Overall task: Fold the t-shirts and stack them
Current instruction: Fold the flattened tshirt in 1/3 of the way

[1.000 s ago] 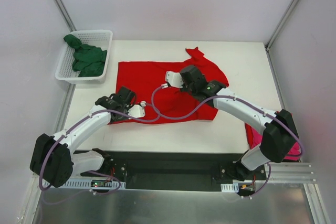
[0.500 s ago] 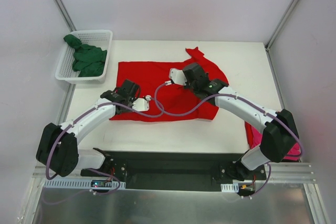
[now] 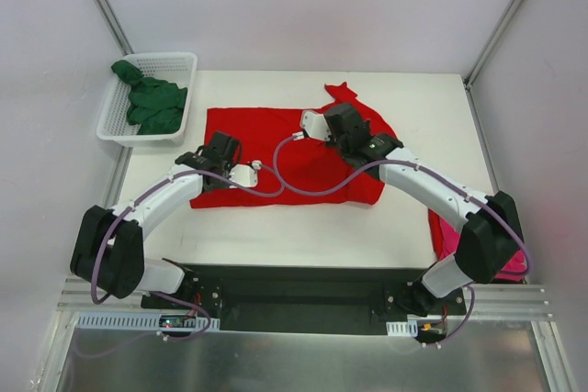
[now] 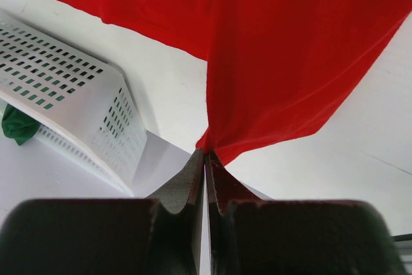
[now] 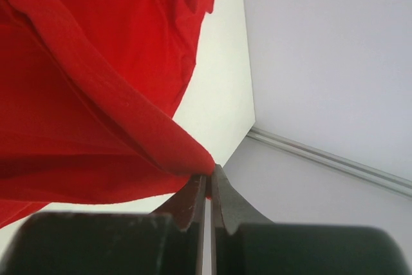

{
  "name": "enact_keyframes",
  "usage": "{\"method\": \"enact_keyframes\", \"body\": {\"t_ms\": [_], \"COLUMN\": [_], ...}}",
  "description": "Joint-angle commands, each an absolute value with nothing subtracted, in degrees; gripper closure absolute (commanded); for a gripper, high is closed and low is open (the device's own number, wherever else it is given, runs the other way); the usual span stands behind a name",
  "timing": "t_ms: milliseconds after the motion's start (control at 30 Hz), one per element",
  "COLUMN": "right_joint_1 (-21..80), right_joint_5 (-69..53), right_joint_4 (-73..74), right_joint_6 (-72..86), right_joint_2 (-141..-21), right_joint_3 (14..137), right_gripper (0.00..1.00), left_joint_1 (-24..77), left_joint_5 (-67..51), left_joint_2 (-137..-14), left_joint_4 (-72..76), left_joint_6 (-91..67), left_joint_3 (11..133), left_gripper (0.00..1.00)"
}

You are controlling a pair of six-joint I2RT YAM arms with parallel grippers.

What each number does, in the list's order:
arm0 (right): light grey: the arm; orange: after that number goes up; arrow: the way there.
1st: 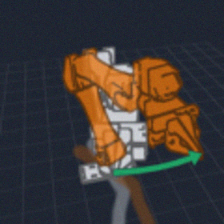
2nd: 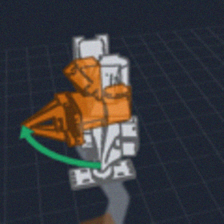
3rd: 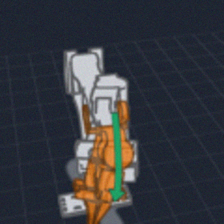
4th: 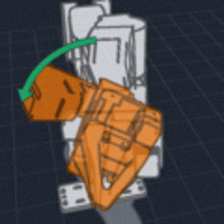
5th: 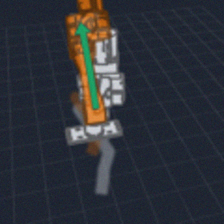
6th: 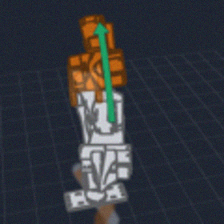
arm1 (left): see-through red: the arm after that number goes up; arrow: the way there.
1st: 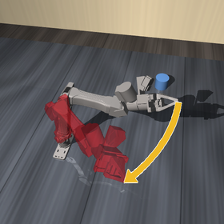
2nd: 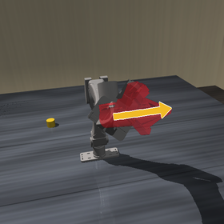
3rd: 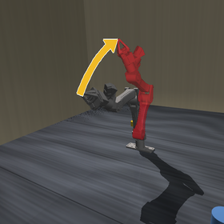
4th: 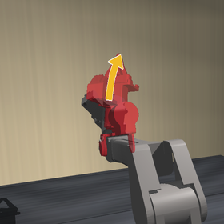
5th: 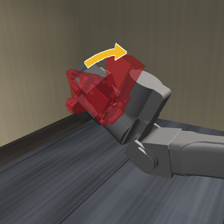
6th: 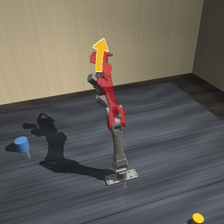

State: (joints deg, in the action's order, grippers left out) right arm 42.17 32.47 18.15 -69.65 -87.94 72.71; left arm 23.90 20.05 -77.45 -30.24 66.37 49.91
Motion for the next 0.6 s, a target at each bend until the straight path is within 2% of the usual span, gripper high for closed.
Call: {"method": "enact_keyframes", "body": {"t_ms": [0, 567], "right_joint_1": [41.6, 40.9], "right_joint_5": [34.8, 35.7], "right_joint_4": [15.2, 16.3], "right_joint_6": [-70.6, -70.1], "right_joint_2": [-88.4, -88.0], "right_joint_3": [76.1, 74.2], "right_gripper": [0.99, 0.99], "left_joint_1": [23.3, 23.3], "left_joint_5": [19.8, 18.4], "left_joint_2": [-79.2, -86.9], "left_joint_4": [-28.4, -25.0], "left_joint_6": [68.6, 71.8], "left_joint_3": [52.5, 57.7], "left_gripper": [1.0, 1.0]}}
